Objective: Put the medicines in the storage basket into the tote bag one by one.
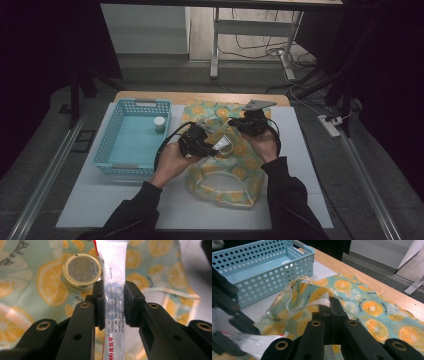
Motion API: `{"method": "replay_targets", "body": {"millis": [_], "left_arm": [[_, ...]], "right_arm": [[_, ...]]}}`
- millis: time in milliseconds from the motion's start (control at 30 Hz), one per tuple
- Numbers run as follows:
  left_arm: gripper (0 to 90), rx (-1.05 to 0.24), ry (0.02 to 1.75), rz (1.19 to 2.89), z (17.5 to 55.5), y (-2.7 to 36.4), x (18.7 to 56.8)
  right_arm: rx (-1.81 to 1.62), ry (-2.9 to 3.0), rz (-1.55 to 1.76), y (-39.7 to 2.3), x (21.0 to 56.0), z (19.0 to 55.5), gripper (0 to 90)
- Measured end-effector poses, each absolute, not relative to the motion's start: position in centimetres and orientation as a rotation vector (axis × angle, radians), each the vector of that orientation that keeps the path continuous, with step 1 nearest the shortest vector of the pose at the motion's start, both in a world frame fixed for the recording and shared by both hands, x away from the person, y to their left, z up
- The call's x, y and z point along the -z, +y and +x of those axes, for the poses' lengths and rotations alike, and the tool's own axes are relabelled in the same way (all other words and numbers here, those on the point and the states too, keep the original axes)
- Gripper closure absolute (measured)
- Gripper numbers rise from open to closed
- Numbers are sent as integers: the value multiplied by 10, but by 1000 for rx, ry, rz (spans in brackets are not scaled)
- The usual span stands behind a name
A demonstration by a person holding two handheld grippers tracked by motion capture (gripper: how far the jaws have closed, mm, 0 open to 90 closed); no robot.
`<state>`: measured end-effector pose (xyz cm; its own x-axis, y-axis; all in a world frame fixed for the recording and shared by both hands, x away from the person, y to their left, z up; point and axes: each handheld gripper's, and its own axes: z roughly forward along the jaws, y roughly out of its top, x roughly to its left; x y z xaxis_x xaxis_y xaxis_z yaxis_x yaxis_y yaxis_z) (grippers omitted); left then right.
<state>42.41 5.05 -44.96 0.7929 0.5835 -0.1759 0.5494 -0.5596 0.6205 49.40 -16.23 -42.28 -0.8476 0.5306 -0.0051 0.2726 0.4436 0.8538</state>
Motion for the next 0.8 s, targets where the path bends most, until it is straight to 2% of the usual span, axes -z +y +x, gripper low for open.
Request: {"method": "replay_targets", "body": {"millis": [800], "left_arm": [[727, -181, 956, 2268, 467, 39, 480]], "right_arm": [[-1337, 2440, 682, -156, 428, 493, 899]]}}
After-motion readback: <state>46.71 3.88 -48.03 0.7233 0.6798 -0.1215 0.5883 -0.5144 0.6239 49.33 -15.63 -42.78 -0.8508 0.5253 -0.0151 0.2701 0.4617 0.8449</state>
